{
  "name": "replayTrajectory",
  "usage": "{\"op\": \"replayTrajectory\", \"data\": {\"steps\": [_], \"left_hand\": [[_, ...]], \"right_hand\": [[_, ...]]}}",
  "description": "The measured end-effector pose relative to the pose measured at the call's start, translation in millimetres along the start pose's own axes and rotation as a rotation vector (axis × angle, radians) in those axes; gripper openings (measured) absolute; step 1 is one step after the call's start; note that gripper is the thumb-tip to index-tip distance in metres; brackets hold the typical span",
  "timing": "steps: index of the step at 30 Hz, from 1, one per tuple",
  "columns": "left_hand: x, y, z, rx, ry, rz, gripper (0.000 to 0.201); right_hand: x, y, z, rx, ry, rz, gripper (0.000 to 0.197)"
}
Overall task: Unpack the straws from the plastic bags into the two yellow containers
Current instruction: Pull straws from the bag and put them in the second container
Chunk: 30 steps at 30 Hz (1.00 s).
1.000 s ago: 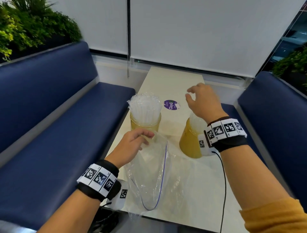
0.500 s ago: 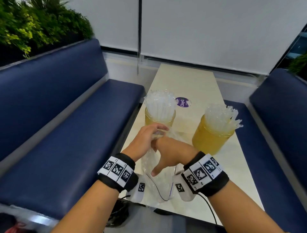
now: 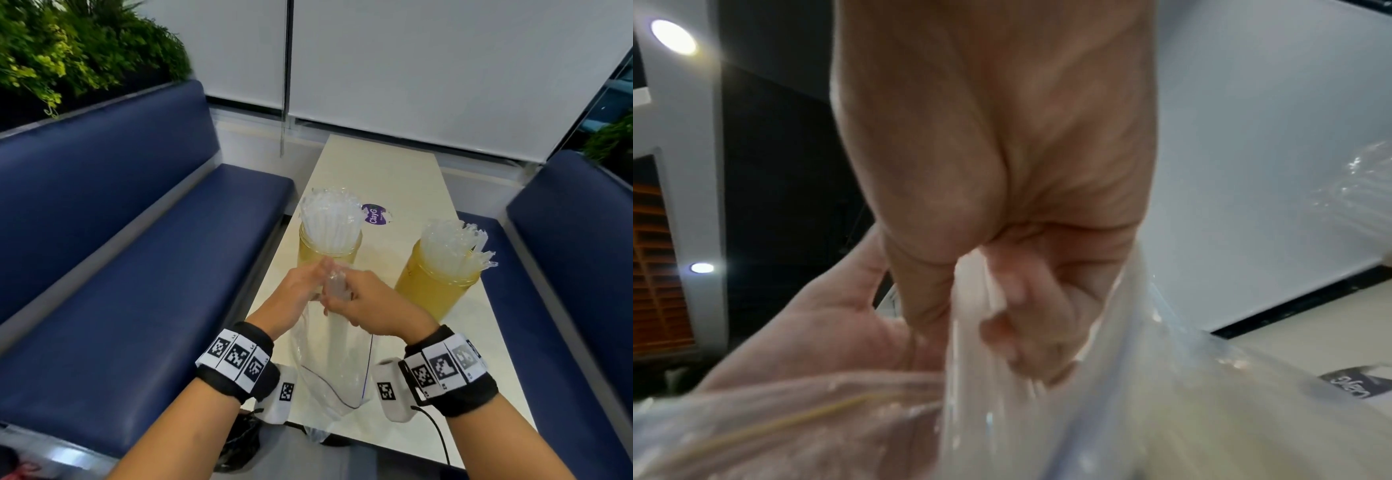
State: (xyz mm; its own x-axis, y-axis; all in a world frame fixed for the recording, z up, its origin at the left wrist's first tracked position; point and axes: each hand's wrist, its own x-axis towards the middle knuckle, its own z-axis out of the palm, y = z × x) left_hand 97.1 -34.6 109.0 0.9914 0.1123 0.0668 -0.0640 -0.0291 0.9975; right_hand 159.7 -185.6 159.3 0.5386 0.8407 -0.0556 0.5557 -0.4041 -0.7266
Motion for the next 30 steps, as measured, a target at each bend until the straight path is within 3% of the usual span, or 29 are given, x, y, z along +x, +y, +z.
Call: {"op": "replayTrajectory", "data": {"steps": [3,6,10,12,14,15,17,19,23,27,30], "left_hand": [[-7,-5,-1,0.05,-0.069,0.039,0.079],[-8,-4,2,0.229,-0.084,-0.021,0.084],[-4,-3,17,0.31,0.008,0.001,0.035],[-1,-1,21,0.278,0.072,0.041,0.024],[0,5,26,0.308,0.12,0.097,0.013],[0,8,28,0.351,0.14,0.129,0.006],[-1,9,30,0.423,0.15,0.155,0.014],[-2,5,29,0.37,0.138,0.096,0.014],[-2,-1,23,0.424,0.149,-0.003,0.032],[-1,-6,16,0.497,0.159,0.02,0.039],[-1,-8,12,0.518,0.175,0.016,0.035]], "right_hand": [[3,-2,-8,0.016,0.235,-0.038,0.007],[7,-13,-17,0.019,0.431,-0.09,0.006],[12,-31,-23,0.17,0.616,-0.196,0.013],[15,-30,-19,0.211,0.653,-0.159,0.027],[15,-26,-8,0.145,0.602,-0.068,0.038],[15,-24,1,0.098,0.573,-0.044,0.038],[16,-18,12,0.081,0.583,-0.051,0.029],[17,-17,10,0.103,0.624,-0.065,0.029],[10,-32,-34,0.14,0.696,-0.123,0.031],[0,-31,-114,0.215,0.981,-0.212,0.023],[-12,-2,-165,0.057,1.08,-0.196,0.026]]}}
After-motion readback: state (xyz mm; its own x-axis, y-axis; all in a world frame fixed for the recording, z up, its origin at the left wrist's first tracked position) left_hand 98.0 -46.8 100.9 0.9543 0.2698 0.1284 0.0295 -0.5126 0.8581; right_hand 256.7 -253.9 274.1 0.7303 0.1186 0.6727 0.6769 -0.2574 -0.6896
